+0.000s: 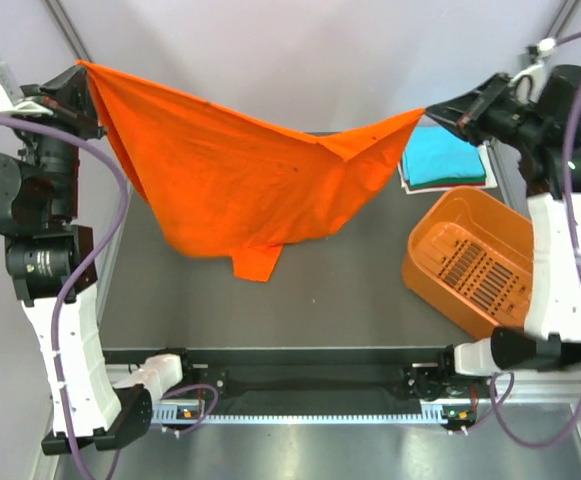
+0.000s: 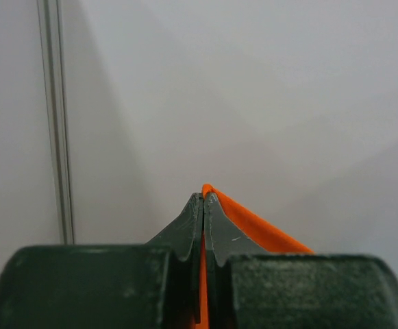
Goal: Fold and stack the t-shirts
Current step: Flatten the tshirt out
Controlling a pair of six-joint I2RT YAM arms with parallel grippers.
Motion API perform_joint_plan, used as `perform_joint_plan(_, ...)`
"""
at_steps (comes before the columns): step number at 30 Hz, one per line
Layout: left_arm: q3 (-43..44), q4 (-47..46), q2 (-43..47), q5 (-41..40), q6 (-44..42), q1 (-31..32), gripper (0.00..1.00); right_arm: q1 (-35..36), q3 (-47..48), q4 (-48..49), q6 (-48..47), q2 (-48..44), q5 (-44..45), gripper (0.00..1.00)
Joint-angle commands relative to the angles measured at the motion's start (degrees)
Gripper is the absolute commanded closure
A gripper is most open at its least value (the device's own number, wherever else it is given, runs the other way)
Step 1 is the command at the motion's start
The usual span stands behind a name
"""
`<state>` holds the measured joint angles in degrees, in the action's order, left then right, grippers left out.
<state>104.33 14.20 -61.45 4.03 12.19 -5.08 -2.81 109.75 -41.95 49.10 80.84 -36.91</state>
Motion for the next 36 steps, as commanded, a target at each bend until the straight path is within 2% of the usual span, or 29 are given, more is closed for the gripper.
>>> perform_joint_plan(1,5.00,1.27,3.44,-0.08,1.26,-0.02,1.00,-0.53,5.04,-3.92,-1.64,-12.79,7.54,1.00)
perform_joint_plan(5,4.57,2.59,6.86,0.88,5.12,-0.10,1.00,-0.53,3.36,-6.91,-2.34,-22.45,9.74,1.00)
perform_joint_plan(8,1.76,2.59,9.68,2.73,6.88,-0.10,1.00,-0.53,4.23,-8.93,-2.26,-25.54,10.10,1.00)
perform_joint_plan(11,-1.93,3.29,11.79,1.86,6.54,-0.02,1.00,-0.53,7.22,-10.43,-1.91,-25.03,9.84,1.00)
perform_joint_plan(16,-6.33,3.21,9.95,2.99,4.78,-0.02,1.00,-0.53,7.41,-5.52,-1.03,-20.29,10.10,1.00)
perform_joint_plan(20,-8.88,-0.20,4.42,7.91,5.65,-0.02,1.00,-0.53,3.89,5.46,2.13,-13.01,8.87,1.00)
perform_joint_plan(24,-10.81,-6.27,-2.96,9.50,5.83,-0.02,1.00,-0.44,6.78,13.46,2.23,-2.99,9.22,1.00)
perform_joint_plan(26,-12.22,-10.74,-5.94,9.41,5.92,-0.02,1.00,-0.36,10.90,14.79,2.31,4.80,9.05,1.00)
perform_joint_plan(27,-13.53,-15.99,-7.09,9.33,6.18,-0.10,1.00,-0.18,13.01,15.93,2.31,7.81,8.44,1.00)
perform_joint_plan(30,-12.15,-23.22,-13.06,8.80,6.18,0.07,1.00,0.00,26.87,17.34,4.67,20.64,7.03,1.00)
perform_joint_plan(31,-11.35,-24.99,-14.73,8.54,6.01,0.07,1.00,-0.09,34.75,17.95,5.82,23.89,6.94,1.00)
perform_joint_plan(32,-10.56,-26.66,-18.06,8.97,5.75,0.07,1.00,-0.35,37.61,19.18,7.40,28.80,6.76,1.00)
perform_joint_plan(36,-4.07,-32.39,-24.23,10.55,3.55,0.25,1.00,-1.93,36.16,31.29,15.22,30.44,8.07,1.00)
